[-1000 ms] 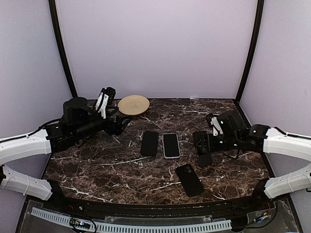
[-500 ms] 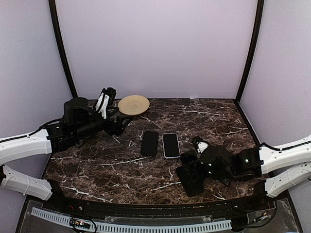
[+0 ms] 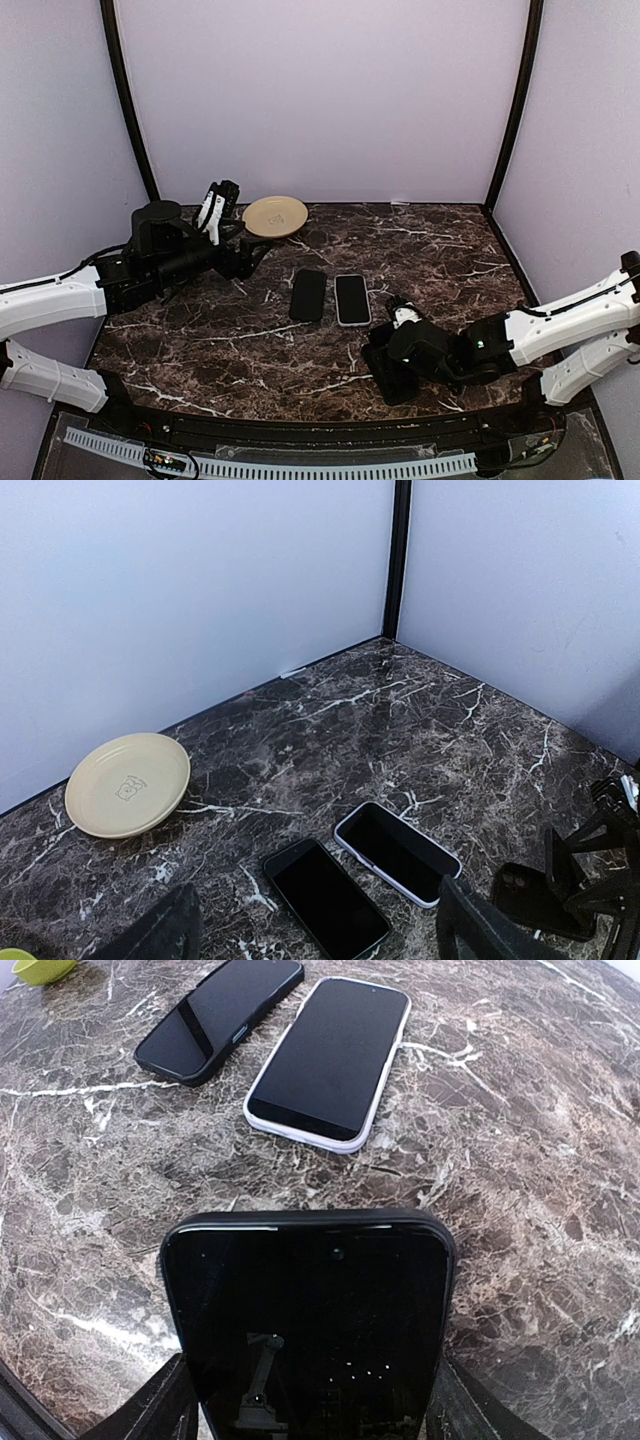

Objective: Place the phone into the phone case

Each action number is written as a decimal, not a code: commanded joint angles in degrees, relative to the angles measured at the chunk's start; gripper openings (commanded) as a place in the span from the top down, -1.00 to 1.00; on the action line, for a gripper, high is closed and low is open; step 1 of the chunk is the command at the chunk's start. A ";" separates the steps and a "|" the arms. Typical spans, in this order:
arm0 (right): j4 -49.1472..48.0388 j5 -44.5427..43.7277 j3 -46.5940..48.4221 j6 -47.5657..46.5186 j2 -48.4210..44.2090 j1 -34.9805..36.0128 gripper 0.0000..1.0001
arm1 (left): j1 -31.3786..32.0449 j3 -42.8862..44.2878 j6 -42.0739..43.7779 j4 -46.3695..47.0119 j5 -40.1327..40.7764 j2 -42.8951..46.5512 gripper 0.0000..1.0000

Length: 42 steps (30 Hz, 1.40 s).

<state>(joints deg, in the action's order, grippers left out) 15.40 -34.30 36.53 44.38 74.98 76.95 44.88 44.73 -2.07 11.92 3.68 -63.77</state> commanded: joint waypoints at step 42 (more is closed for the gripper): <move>11.29 4.34 7.20 13.55 16.23 0.75 -0.68 | -0.15 -0.37 1.10 -0.15 -0.73 -0.21 -0.65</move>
<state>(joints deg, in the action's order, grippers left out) 21.45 -30.92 42.72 56.60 89.19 76.99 44.88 44.73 -1.74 11.90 3.51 -64.18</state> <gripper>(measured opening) 0.756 0.830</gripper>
